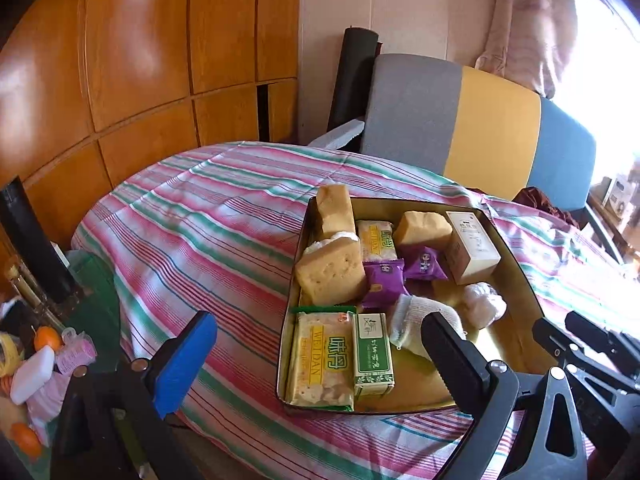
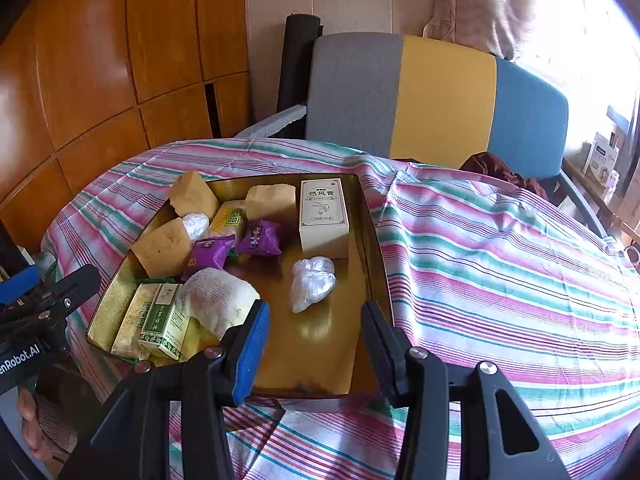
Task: Organize objects
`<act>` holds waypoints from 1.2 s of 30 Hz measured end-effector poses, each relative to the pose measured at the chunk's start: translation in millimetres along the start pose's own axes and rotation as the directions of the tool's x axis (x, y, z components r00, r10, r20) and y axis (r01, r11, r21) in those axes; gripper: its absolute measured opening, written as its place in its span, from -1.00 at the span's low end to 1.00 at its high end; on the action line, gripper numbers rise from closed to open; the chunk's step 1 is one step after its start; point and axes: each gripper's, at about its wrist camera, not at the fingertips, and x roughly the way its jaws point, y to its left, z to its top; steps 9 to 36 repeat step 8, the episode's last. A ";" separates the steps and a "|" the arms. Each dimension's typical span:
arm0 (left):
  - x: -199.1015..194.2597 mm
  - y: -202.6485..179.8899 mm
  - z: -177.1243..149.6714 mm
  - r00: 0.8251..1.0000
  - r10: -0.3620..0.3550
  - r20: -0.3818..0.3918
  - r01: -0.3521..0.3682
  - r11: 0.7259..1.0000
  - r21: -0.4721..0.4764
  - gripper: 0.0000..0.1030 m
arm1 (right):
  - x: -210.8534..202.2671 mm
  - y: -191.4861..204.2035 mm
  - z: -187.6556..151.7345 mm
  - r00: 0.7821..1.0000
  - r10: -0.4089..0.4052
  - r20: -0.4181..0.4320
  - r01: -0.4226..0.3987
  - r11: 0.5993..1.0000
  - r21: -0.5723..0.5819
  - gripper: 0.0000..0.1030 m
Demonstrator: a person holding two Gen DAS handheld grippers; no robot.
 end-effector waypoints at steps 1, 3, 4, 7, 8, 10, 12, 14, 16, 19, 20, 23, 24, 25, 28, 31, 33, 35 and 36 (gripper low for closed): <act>-0.1 -1.7 -0.5 1.000 0.007 0.006 -0.007 1.000 0.016 0.99 | 0.6 0.4 0.0 1.000 0.003 -0.005 -0.003 1.000 -0.001 -0.07; 0.7 -1.9 -0.8 1.000 0.005 0.010 -0.005 1.000 0.010 0.99 | 2.0 1.9 -0.3 1.000 0.004 -0.011 -0.004 1.000 -0.006 -0.07; 1.1 -1.0 -0.8 1.000 0.004 0.011 -0.004 1.000 0.000 0.99 | 2.7 2.6 -0.6 1.000 0.005 -0.014 -0.005 1.000 -0.007 -0.07; 2.5 -0.3 -0.7 1.000 0.006 0.009 -0.006 1.000 -0.006 0.99 | 3.0 3.4 -1.3 1.000 0.008 -0.013 -0.008 1.000 -0.010 -0.07; 3.1 -0.2 -0.7 1.000 0.003 0.004 -0.003 1.000 -0.006 0.99 | 2.7 2.9 -1.2 1.000 0.010 -0.011 -0.011 1.000 -0.008 -0.07; 3.1 -0.2 -0.7 1.000 0.003 0.004 -0.003 1.000 -0.006 0.99 | 2.7 2.9 -1.2 1.000 0.010 -0.011 -0.011 1.000 -0.008 -0.07; 3.1 -0.2 -0.7 1.000 0.003 0.004 -0.003 1.000 -0.006 0.99 | 2.7 2.9 -1.2 1.000 0.010 -0.011 -0.011 1.000 -0.008 -0.07; 3.1 -0.2 -0.7 1.000 0.003 0.004 -0.003 1.000 -0.006 0.99 | 2.7 2.9 -1.2 1.000 0.010 -0.011 -0.011 1.000 -0.008 -0.07; 3.1 -0.2 -0.7 1.000 0.003 0.004 -0.003 1.000 -0.006 0.99 | 2.7 2.9 -1.2 1.000 0.010 -0.011 -0.011 1.000 -0.008 -0.07; 3.1 -0.2 -0.7 1.000 0.003 0.004 -0.003 1.000 -0.006 0.99 | 2.7 2.9 -1.2 1.000 0.010 -0.011 -0.011 1.000 -0.008 -0.07; 3.1 -0.2 -0.7 1.000 0.003 0.004 -0.003 1.000 -0.006 0.99 | 2.7 2.9 -1.2 1.000 0.010 -0.011 -0.011 1.000 -0.008 -0.07; 3.1 -0.2 -0.7 1.000 0.003 0.004 -0.003 1.000 -0.006 0.99 | 2.7 2.9 -1.2 1.000 0.010 -0.011 -0.011 1.000 -0.008 -0.07; 3.1 -0.2 -0.7 1.000 0.003 0.004 -0.003 1.000 -0.006 0.99 | 2.7 2.9 -1.2 1.000 0.010 -0.011 -0.011 1.000 -0.008 -0.07; 3.1 -0.2 -0.7 1.000 0.003 0.004 -0.003 1.000 -0.006 0.99 | 2.7 2.9 -1.2 1.000 0.010 -0.011 -0.011 1.000 -0.008 -0.07; 3.1 -0.2 -0.7 1.000 0.003 0.004 -0.003 1.000 -0.006 0.99 | 2.7 2.9 -1.2 1.000 0.010 -0.011 -0.011 1.000 -0.008 -0.07; 3.1 -0.2 -0.7 1.000 0.003 0.004 -0.003 1.000 -0.006 0.99 | 2.7 2.9 -1.2 1.000 0.010 -0.011 -0.011 1.000 -0.008 -0.07; 3.1 -0.2 -0.7 1.000 0.003 0.004 -0.003 1.000 -0.006 0.99 | 2.7 2.9 -1.2 1.000 0.010 -0.011 -0.011 1.000 -0.008 -0.07; 3.1 -0.2 -0.7 1.000 0.003 0.004 -0.003 1.000 -0.006 0.99 | 2.7 2.9 -1.2 1.000 0.010 -0.011 -0.011 1.000 -0.008 -0.07; 3.1 -0.2 -0.7 1.000 0.003 0.004 -0.003 1.000 -0.006 0.99 | 2.7 2.9 -1.2 1.000 0.010 -0.011 -0.011 1.000 -0.008 -0.07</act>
